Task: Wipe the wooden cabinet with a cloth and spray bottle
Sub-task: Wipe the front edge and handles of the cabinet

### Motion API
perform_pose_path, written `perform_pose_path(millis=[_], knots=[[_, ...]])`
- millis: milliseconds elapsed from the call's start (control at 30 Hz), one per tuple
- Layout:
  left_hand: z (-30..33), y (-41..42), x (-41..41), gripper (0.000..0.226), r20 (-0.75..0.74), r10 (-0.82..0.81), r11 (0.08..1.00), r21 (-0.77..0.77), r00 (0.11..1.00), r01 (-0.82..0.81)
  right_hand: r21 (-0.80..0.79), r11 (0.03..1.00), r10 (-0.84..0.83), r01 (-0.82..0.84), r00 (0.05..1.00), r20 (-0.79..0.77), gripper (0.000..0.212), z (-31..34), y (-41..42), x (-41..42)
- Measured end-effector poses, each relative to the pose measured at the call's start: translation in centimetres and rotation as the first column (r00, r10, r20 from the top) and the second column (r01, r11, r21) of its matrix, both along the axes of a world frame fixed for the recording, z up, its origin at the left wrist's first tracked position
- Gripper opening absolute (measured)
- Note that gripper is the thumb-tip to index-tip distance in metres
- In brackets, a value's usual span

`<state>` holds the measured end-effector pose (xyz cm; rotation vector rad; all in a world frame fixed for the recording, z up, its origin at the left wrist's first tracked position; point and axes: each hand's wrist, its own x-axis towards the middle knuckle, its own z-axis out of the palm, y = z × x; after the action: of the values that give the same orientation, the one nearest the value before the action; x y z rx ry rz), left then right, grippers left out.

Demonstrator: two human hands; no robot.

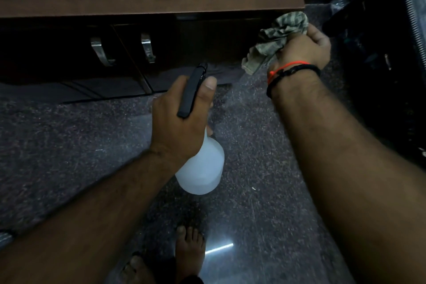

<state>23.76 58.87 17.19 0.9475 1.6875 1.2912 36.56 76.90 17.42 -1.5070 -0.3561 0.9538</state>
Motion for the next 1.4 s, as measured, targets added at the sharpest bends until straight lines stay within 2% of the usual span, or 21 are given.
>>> perform_pose_path(millis=[233, 367, 500, 667, 900, 1033, 1200, 1300, 1400], knots=[[0.3, 0.4, 0.0, 0.063, 0.013, 0.007, 0.999, 0.032, 1.0, -0.007, -0.032, 0.999, -0.02, 0.018, 0.999, -0.039, 0.028, -1.2, -0.3, -0.9], [0.1, 0.1, -0.8, 0.062, 0.012, 0.033, 0.999, 0.023, 0.999, -0.033, -0.108, 0.994, 0.028, -0.036, 0.997, -0.074, 0.026, -2.5, -0.9, -1.8], [-0.7, -1.0, -2.3, 0.062, -0.008, 0.066, 0.998, -0.003, 0.998, -0.066, -0.206, 0.963, 0.159, -0.174, 0.983, -0.088, 0.029, -3.7, -2.0, -2.9], [-0.9, -2.2, -4.5, 0.061, -0.018, 0.115, 0.993, -0.03, 0.993, -0.116, -0.194, 0.954, 0.21, -0.228, 0.972, -0.107, 0.025, -4.3, -3.9, -6.8], [0.1, -3.7, -8.2, 0.061, -0.048, 0.185, 0.983, -0.005, 0.982, -0.185, -0.133, 0.939, 0.305, -0.316, 0.948, -0.097, 0.034, -3.8, -7.3, -13.2], [0.6, -4.8, -9.9, 0.063, -0.073, 0.237, 0.971, -0.016, 0.969, -0.239, -0.114, 0.887, 0.454, -0.447, 0.89, 0.037, 0.035, -3.1, -8.8, -14.8], [1.8, -6.5, -11.4, 0.062, -0.072, 0.284, 0.958, -0.011, 0.956, -0.285, 0.01, 0.822, 0.532, -0.57, 0.773, 0.347, 0.037, -1.0, -10.6, -15.0], [2.4, -7.8, -12.5, 0.062, -0.057, 0.31, 0.95, -0.013, 0.949, -0.311, 0.037, 0.743, 0.543, -0.668, 0.634, 0.551, 0.034, 0.3, -11.5, -15.0], [2.9, -9.3, -13.5, 0.06, -0.063, 0.344, 0.939, -0.011, 0.937, -0.345, 0.05, 0.601, 0.533, -0.797, 0.447, 0.719, 0.031, 1.8, -12.7, -15.6]])
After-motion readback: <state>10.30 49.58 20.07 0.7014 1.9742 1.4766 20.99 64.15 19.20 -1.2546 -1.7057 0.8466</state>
